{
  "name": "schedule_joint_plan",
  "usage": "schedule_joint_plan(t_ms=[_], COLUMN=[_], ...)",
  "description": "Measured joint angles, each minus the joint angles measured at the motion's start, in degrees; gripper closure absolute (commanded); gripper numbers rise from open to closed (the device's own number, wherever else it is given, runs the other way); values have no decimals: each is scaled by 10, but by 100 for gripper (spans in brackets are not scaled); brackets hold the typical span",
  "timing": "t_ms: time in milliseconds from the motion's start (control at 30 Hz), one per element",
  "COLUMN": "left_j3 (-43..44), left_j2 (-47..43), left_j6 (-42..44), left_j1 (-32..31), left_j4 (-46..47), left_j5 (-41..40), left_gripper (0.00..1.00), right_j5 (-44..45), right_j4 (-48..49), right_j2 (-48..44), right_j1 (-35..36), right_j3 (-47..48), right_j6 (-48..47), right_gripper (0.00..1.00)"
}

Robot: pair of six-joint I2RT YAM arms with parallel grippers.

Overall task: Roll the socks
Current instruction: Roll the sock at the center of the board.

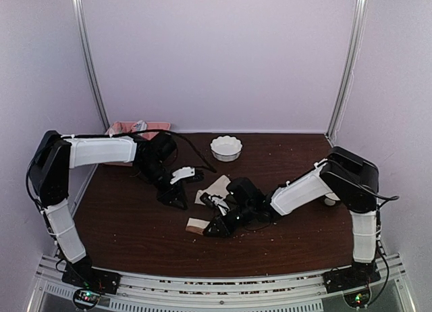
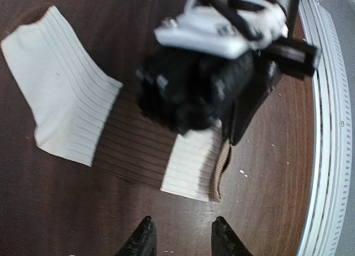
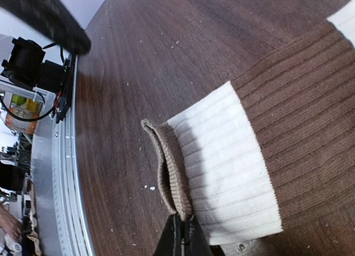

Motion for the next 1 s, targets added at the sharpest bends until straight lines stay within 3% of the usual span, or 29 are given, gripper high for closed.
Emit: schedule_joint_plan(t_ms=[233,667,1000], left_j3=[-101,-153,-151], left_j2=[-27,-69,-36], left_j6=[0,88,125], left_j1=[-25,-139,-153], left_j4=[44,139,166], left_j5=[6,-109,-161], left_gripper=[70,79,83], right_j5=[-53,-96,-99], right_j4=[25,-34,-59], right_j2=[9,19,21], right_j1=[-24,-45,-46], right_j3=[-11,13,24], right_j6=[103,150,154], right_gripper=[100,100,100])
